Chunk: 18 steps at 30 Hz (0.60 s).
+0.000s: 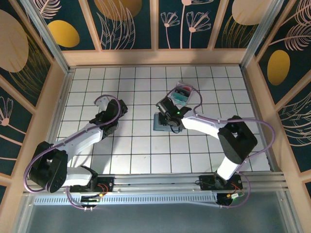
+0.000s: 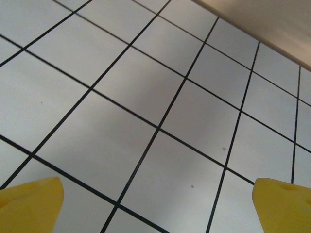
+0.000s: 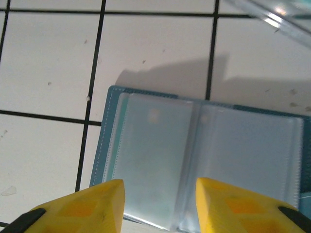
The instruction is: Take the credit cards out of the card holder
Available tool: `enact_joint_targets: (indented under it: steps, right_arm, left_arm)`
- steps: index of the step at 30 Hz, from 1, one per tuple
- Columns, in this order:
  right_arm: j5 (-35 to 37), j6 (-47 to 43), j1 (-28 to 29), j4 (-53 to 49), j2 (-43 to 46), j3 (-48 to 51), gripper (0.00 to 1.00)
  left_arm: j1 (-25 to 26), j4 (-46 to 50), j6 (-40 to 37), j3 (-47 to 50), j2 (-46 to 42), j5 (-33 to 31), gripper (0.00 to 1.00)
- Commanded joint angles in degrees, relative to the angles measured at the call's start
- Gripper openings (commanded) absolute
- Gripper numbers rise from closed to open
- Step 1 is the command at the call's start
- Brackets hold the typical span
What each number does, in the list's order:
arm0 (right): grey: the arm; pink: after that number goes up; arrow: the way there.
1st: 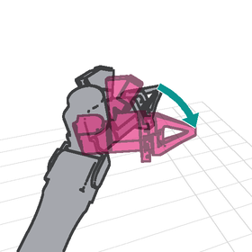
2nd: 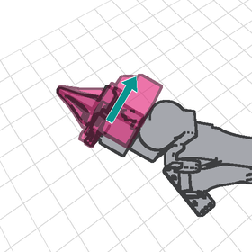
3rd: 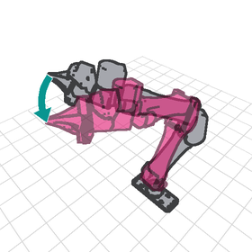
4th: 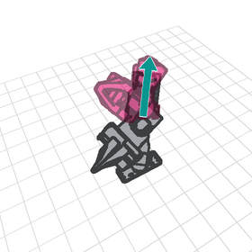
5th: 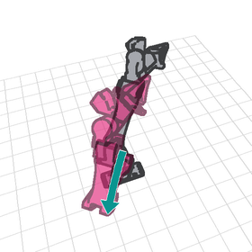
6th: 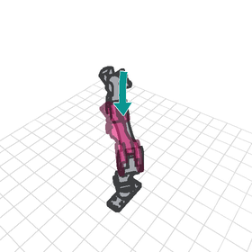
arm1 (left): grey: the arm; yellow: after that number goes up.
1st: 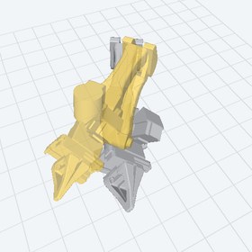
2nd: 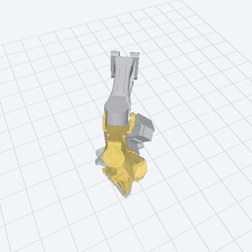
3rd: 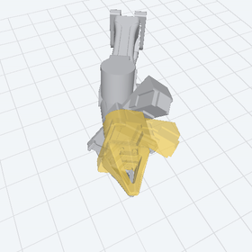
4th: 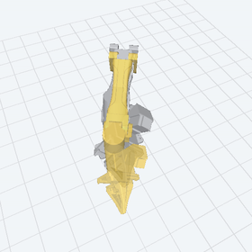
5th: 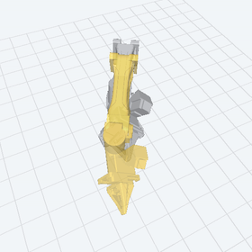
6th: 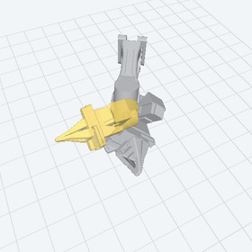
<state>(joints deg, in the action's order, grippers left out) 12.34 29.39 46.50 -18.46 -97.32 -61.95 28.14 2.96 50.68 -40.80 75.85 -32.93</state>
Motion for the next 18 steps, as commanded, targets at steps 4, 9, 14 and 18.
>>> enact_joint_targets:
  steps: [4, 9, 14, 18]
  right_arm:
    - [-0.8, 2.1, 0.8, 0.3, -5.0, -4.2, 0.42]
    - [-1.1, 1.4, 0.8, 0.0, -7.7, -6.0, 0.42]
    - [-2.3, 1.5, 1.1, -0.4, -9.7, -7.0, 0.47]
    - [-2.5, 1.6, 1.3, -0.8, -10.8, -6.4, 0.50]
  left_arm:
    - [-1.1, -0.7, 4.4, 1.6, -0.5, 2.7, 0.99]
    - [-1.1, -1.7, 5.2, 2.5, -0.7, 2.9, 0.99]
    - [-1.1, -1.7, 5.3, 2.1, -0.4, 3.1, 0.99]
    - [-1.1, -1.7, 5.5, 1.9, 0.1, 3.7, 0.99]
